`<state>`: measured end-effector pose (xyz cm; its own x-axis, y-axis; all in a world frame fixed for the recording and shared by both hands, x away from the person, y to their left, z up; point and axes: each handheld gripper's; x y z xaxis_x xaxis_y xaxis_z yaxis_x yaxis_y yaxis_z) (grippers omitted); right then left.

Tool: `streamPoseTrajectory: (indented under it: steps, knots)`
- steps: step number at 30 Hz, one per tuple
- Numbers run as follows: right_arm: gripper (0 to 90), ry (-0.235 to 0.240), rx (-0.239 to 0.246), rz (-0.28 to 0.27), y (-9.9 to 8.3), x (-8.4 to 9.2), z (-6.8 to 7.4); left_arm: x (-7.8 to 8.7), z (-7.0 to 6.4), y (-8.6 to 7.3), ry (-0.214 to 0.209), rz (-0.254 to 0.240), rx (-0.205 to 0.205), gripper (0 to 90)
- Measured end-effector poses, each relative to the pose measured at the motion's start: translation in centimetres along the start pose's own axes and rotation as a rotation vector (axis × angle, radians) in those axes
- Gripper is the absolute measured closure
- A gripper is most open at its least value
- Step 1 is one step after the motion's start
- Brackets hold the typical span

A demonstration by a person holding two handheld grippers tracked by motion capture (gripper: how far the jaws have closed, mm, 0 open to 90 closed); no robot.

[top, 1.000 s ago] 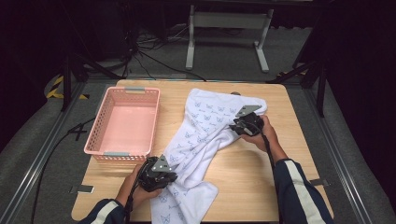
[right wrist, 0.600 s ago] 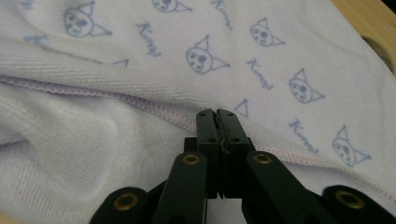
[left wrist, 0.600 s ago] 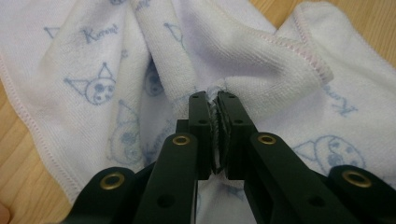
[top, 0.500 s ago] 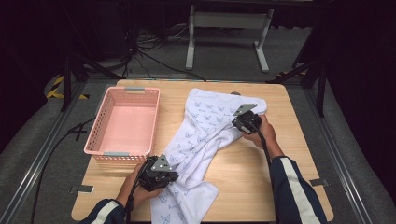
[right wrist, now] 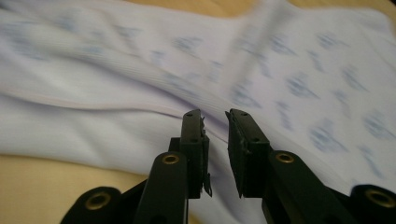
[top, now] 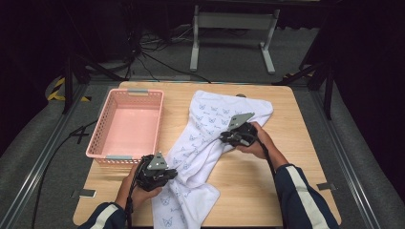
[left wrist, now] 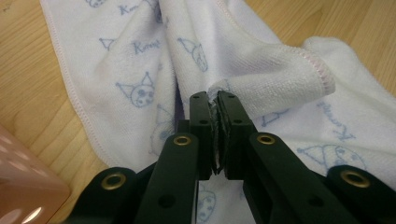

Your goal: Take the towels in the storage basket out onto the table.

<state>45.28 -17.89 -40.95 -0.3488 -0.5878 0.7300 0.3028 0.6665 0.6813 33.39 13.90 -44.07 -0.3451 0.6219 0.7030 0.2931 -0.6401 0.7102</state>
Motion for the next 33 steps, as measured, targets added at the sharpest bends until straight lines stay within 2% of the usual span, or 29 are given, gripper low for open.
streamPoseTrajectory:
  steps: [2,4,6,7,8,9,10,11,12,13,15,16,18,20,22,25,26,27,29,31,33]
  knots:
    - [74.4,0.069,0.050,-0.004,0.6,-0.4,1.9,0.0,0.0,0.0,-0.004,-0.005,-0.002,85.1]
    - [70.6,0.108,0.111,-0.006,0.9,-0.8,3.8,0.0,-0.1,0.0,-0.004,-0.006,-0.012,85.1]
    - [67.6,0.175,0.161,-0.008,1.0,-1.3,5.8,0.1,-0.2,0.1,-0.005,-0.014,-0.015,85.0]
    - [64.7,0.186,0.190,-0.010,0.9,-1.4,6.7,0.1,-0.2,0.2,-0.005,-0.013,-0.017,85.1]
    - [63.0,0.210,0.204,-0.010,0.7,-1.5,7.4,0.1,-0.2,0.2,-0.005,-0.013,-0.017,85.0]
    - [63.0,0.210,0.204,-0.010,0.7,-1.5,7.4,0.1,-0.3,0.2,-0.004,-0.012,-0.017,85.0]
    - [57.7,0.228,0.213,-0.015,0.4,-1.6,8.1,0.0,-0.3,0.2,-0.008,-0.014,-0.014,85.0]
    - [57.7,0.228,0.213,-0.015,0.4,-1.6,8.1,0.0,-0.3,0.2,-0.008,-0.014,-0.014,85.0]
    - [57.2,0.237,0.209,-0.023,0.0,-1.9,8.8,0.0,-0.2,0.2,-0.009,-0.011,-0.013,85.0]
    - [57.2,0.237,0.209,-0.023,0.0,-1.9,8.8,-0.1,-0.2,0.3,-0.010,-0.012,-0.016,85.0]
    - [55.1,0.195,0.248,-0.006,-0.1,-2.4,9.4,-0.2,-0.2,0.3,-0.014,-0.018,-0.013,84.8]
    - [55.2,0.204,0.238,-0.002,-0.1,-2.6,9.6,-0.2,-0.3,0.3,-0.020,-0.022,-0.010,84.8]
    - [55.2,0.156,0.248,-0.004,0.0,-3.2,10.0,-0.2,-0.4,0.4,-0.027,-0.021,-0.022,84.3]
    - [56.4,0.160,0.239,-0.007,0.1,-3.5,10.1,-0.3,-0.5,0.5,-0.039,-0.027,-0.017,83.8]
    - [60.4,0.128,0.252,0.009,0.1,-3.9,10.4,-0.4,-0.7,0.6,-0.038,-0.026,-0.025,83.7]
    - [73.9,0.127,0.243,-0.019,0.0,-3.9,10.5,-0.5,-0.9,0.7,-0.045,-0.032,-0.031,83.2]
    - [77.6,0.134,0.239,-0.029,0.0,-3.7,10.4,-0.5,-0.8,0.7,-0.045,-0.029,-0.043,83.0]
    - [81.5,0.130,0.243,-0.036,0.0,-3.4,10.4,-0.4,-0.9,0.7,-0.046,-0.032,-0.031,82.4]
    - [87.1,0.112,0.235,-0.043,0.1,-2.6,10.2,-0.4,-0.9,0.8,-0.035,-0.046,-0.033,80.7]
    - [89.6,0.103,0.224,-0.062,-0.1,-1.3,9.8,-0.3,-0.9,0.9,-0.029,-0.055,-0.025,76.4]
    - [89.9,0.079,0.222,-0.072,-0.4,0.3,9.4,-0.3,-1.0,1.0,-0.031,-0.067,-0.028,77.4]
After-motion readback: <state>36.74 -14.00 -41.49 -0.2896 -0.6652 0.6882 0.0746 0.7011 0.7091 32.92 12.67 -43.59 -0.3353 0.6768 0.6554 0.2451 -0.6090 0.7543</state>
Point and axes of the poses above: each handheld gripper's, and its own axes: x roughly backward along the jaws, y roughly out of its top, z roughly to its left, and after that the axes turned 8 degrees about -x, right-handed
